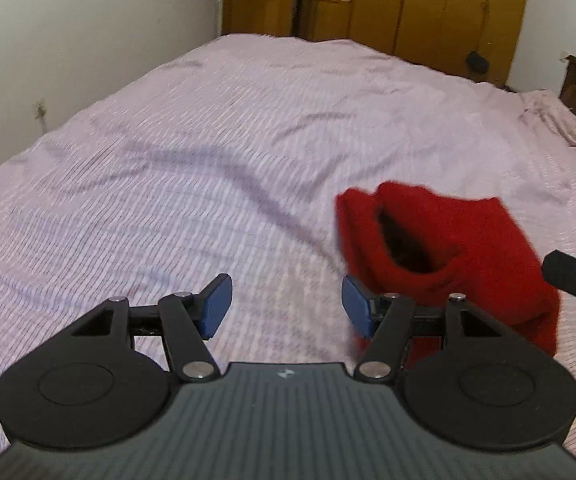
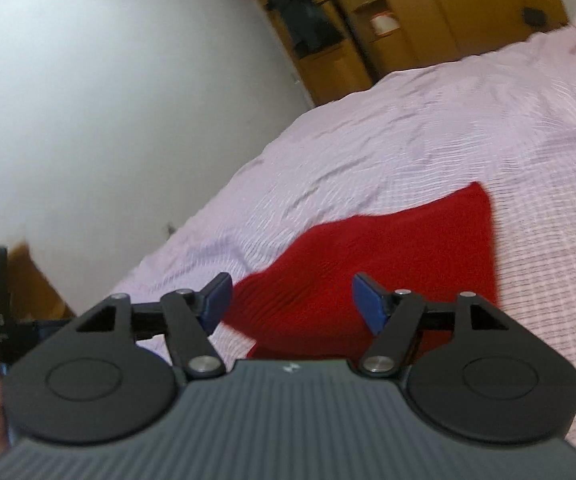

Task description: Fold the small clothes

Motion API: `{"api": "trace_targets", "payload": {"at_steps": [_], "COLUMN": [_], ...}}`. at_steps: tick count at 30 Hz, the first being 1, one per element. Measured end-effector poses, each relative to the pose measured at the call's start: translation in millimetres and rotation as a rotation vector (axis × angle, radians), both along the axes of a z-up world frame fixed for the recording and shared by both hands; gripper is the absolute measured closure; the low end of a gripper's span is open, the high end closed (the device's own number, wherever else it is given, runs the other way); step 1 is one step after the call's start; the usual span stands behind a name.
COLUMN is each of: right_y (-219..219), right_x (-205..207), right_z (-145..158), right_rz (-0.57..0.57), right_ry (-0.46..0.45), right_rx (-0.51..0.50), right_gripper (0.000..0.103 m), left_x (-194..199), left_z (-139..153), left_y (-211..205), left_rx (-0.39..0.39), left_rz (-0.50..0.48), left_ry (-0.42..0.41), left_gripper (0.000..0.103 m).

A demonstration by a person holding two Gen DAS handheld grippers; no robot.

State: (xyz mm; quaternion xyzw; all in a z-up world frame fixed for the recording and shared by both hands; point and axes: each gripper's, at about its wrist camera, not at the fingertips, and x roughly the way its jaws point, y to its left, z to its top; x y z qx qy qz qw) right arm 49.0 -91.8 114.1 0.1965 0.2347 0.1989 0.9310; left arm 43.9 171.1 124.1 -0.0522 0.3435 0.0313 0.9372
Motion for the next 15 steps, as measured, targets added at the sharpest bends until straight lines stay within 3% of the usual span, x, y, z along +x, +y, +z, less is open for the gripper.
{"api": "trace_targets", "payload": {"at_steps": [8, 15], "right_y": [-55.9, -85.7], "right_x": [10.3, 32.3], "right_z": [-13.7, -46.6], "right_rz": [-0.188, -0.272], "right_ry": [0.095, 0.210], "right_rx": [0.080, 0.168], "right_gripper": [0.032, 0.032], "left_x": [36.9, 86.7], "left_z": [18.8, 7.5], "left_y": [-36.3, -66.6], "left_rx": [-0.083, -0.113], "left_rz": [-0.091, -0.111], "left_ry": [-0.010, 0.022], "left_gripper": [0.037, 0.037]}}
